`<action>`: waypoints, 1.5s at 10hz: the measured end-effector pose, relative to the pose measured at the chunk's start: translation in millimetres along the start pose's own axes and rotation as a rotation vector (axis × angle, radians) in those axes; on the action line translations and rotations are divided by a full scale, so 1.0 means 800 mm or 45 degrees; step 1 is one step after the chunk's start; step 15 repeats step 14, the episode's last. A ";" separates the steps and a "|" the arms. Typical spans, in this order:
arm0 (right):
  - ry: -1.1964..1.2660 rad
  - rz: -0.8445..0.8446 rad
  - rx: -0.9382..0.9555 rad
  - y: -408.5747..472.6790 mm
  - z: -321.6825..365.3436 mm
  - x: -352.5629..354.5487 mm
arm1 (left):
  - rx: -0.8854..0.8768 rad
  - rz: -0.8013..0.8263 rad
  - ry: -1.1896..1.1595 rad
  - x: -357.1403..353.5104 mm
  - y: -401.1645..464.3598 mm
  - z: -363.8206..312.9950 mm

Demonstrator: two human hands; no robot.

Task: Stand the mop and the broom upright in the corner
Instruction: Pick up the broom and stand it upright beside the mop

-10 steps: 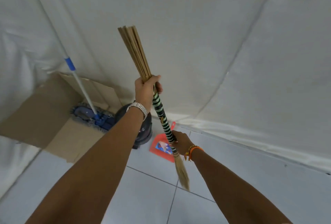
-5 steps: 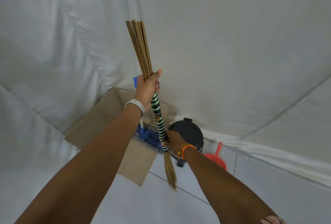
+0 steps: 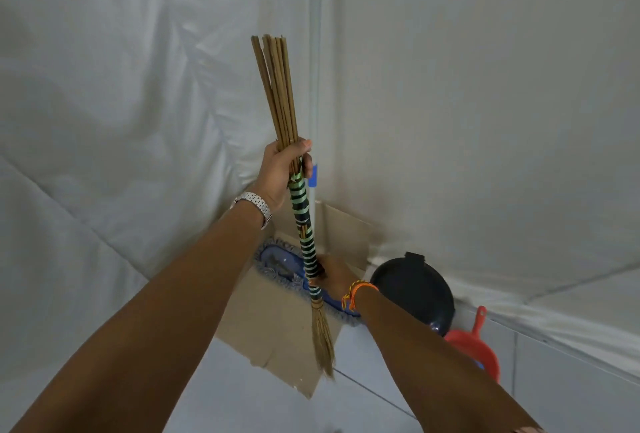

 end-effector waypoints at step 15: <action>-0.119 -0.300 -0.385 0.679 -0.238 -0.218 | -0.007 -0.389 0.361 0.427 0.495 0.345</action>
Point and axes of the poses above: each hand's wrist, its own y-axis towards the middle knuckle, its own x-axis out of the back of the hand, z = x × y, the point moved 5 cm from there along y, towards the middle knuckle, and after that the axes turned 10 degrees about x, right-handed, at the moved point
